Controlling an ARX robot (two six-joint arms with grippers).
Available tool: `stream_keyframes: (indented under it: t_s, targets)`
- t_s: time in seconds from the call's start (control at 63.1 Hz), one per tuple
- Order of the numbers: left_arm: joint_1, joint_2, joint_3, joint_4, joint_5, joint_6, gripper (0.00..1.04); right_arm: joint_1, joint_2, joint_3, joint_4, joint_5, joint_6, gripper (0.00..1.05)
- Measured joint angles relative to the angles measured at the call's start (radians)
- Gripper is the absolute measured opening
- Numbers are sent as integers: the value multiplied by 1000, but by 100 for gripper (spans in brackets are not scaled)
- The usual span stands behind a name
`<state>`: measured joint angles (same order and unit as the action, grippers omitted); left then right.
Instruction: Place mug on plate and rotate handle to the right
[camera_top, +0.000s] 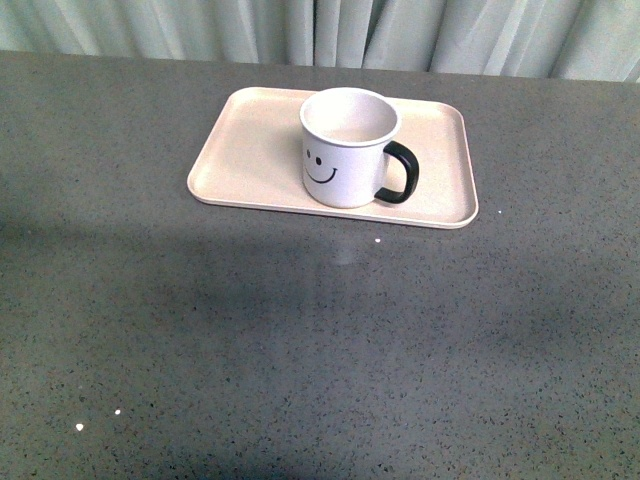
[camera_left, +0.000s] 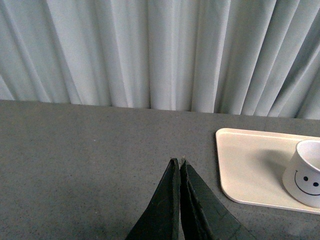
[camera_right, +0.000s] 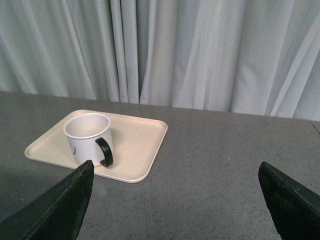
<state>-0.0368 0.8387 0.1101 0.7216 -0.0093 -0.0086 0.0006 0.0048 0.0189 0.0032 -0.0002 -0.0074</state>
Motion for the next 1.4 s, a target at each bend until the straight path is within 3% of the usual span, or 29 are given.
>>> stream_keyframes:
  t_s: [0.19, 0.317, 0.809, 0.825, 1.031, 1.126, 1.395]
  targets:
    - [32, -146, -50, -97, 9, 0, 1, 0, 0, 0, 0, 0, 0, 95]
    - [33, -179, -96, -81, 10, 0, 1, 0, 0, 0, 0, 0, 0, 95]
    - [33, -483, -97, -366, 10, 1, 1, 0, 0, 0, 0, 0, 0, 95]
    - [33, -579, -97, -455, 10, 1, 1, 0, 0, 0, 0, 0, 0, 95]
    - [33, -673, -97, -554, 10, 1, 1, 0, 0, 0, 0, 0, 0, 95]
    - [33, -798, -97, -709, 10, 1, 1, 0, 0, 0, -1, 0, 0, 95]
    - [34, -822, -97, -722, 10, 1, 1, 0, 0, 0, -1, 0, 0, 95]
